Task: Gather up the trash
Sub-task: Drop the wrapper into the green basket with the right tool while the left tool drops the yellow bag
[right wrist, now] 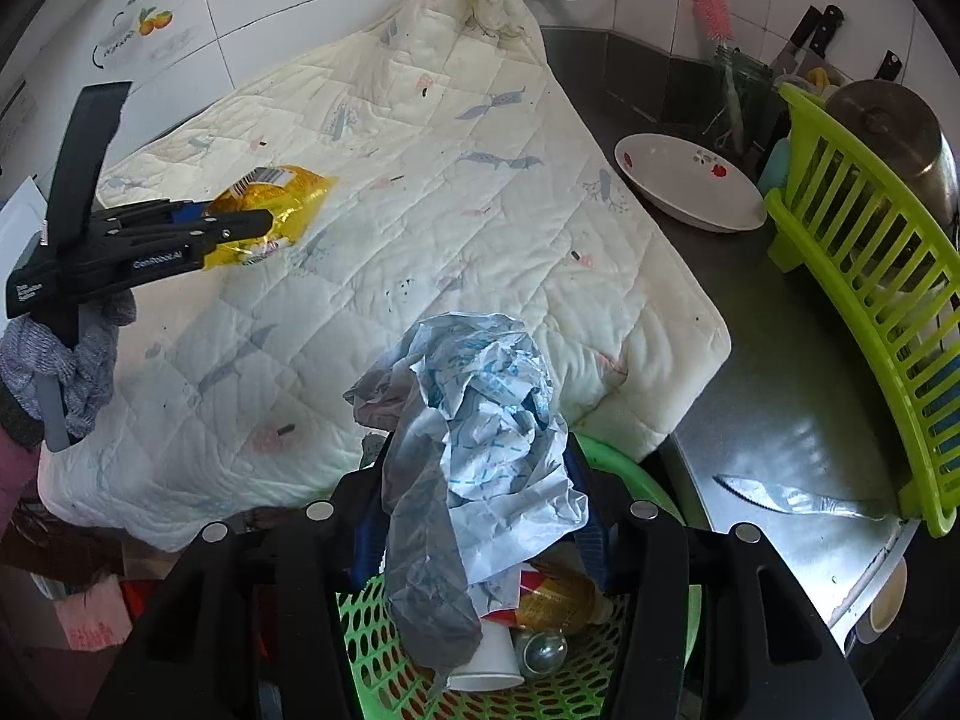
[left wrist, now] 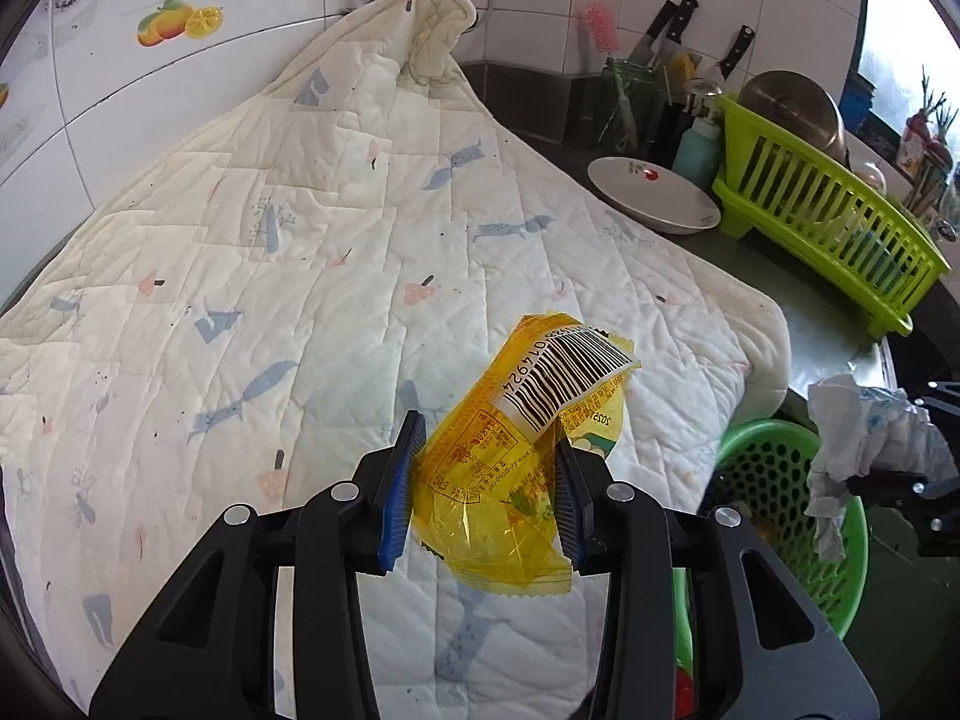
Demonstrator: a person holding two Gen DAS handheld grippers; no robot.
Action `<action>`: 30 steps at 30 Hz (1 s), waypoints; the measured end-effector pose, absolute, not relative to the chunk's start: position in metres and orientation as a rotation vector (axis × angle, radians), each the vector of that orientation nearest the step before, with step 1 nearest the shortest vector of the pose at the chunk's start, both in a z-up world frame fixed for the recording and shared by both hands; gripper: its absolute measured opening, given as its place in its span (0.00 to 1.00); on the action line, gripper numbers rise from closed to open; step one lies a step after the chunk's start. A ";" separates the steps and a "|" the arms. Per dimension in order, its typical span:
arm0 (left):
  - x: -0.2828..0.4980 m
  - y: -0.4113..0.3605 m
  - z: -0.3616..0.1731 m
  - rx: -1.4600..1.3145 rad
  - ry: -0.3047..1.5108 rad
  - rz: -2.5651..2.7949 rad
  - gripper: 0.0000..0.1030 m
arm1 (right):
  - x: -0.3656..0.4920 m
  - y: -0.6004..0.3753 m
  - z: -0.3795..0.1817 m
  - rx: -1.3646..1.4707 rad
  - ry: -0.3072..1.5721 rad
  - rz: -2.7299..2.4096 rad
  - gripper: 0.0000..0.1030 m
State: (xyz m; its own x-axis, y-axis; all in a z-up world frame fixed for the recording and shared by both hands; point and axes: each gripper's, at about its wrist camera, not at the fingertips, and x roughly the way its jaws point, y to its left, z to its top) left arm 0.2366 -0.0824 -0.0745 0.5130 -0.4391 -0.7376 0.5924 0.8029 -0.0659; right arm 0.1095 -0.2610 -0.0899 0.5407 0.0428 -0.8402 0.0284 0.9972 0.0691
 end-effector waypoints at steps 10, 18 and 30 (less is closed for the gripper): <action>0.163 -0.085 -0.053 0.172 0.796 -0.689 0.38 | 0.062 -0.281 -0.113 0.076 1.047 -0.039 0.52; 0.125 -0.092 -0.054 0.143 0.804 -0.729 0.38 | 0.039 -0.293 -0.122 0.075 1.064 -0.084 0.68; 0.091 -0.112 -0.067 0.146 0.845 -0.777 0.38 | 0.016 -0.306 -0.120 0.114 1.047 -0.096 0.72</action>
State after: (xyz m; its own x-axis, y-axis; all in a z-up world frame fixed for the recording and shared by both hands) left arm 0.0912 -0.1120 -0.0675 0.4111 -0.5596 -0.7196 0.6700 0.7208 -0.1778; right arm 0.0161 -0.3056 -0.1199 0.4967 -0.0253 -0.8675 0.1336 0.9899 0.0476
